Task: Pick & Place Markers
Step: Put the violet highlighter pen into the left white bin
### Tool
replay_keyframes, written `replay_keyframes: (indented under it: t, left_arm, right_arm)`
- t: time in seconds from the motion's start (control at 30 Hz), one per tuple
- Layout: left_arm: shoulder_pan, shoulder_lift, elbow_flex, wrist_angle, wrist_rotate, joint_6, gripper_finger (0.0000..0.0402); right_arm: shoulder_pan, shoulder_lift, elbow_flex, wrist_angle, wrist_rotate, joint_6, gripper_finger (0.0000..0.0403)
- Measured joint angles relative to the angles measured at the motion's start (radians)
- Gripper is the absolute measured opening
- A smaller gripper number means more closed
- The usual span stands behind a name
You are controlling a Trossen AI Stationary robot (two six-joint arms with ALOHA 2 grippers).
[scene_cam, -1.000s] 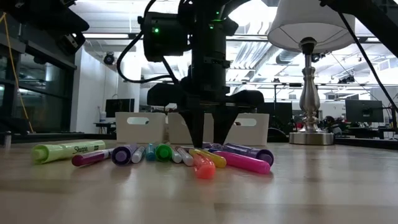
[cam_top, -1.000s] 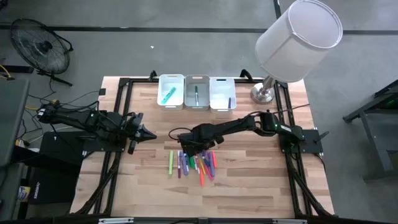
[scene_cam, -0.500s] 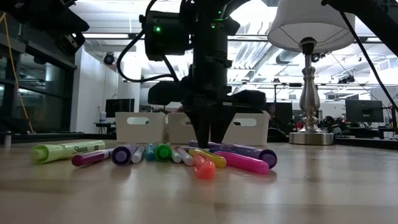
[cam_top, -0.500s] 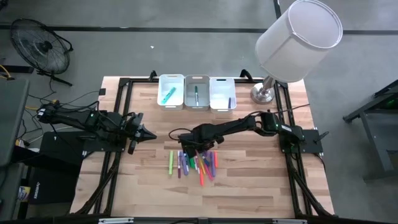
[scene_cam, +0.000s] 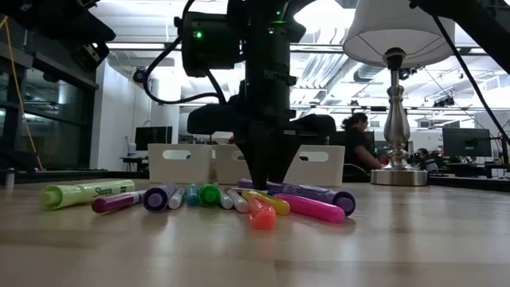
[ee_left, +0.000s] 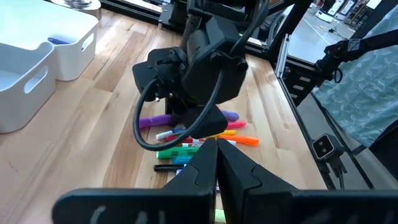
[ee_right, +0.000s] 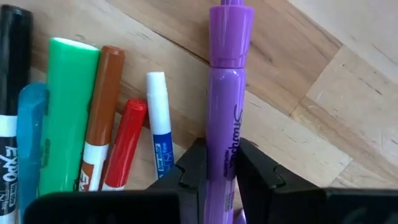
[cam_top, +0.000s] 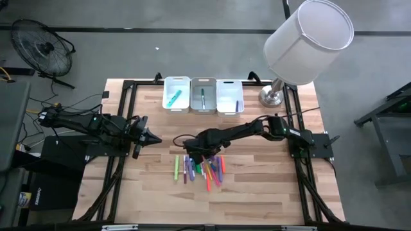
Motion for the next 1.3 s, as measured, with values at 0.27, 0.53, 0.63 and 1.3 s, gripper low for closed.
replay_keyframes:
  t: [0.27, 0.53, 0.63, 1.3]
  left_arm:
    - [0.0, 0.0, 0.0, 0.007, -0.011, 0.0, 0.0001]
    - [0.0, 0.0, 0.0, 0.026, -0.015, 0.0, 0.0001]
    - [0.0, 0.0, 0.0, 0.043, -0.029, 0.0, 0.0001]
    - [0.0, 0.125, 0.0, 0.431, -0.249, 0.088, 0.0007]
  right_arm:
    - [-0.019, -0.092, 0.003, -0.013, 0.106, -0.029, 0.0054]
    - [-0.036, -0.189, 0.004, -0.01, 0.207, -0.093, 0.0054]
    - [-0.045, -0.234, 0.004, -0.004, 0.252, -0.119, 0.0054]
    - [-0.139, -0.459, 0.006, 0.249, 0.276, -0.616, 0.0054]
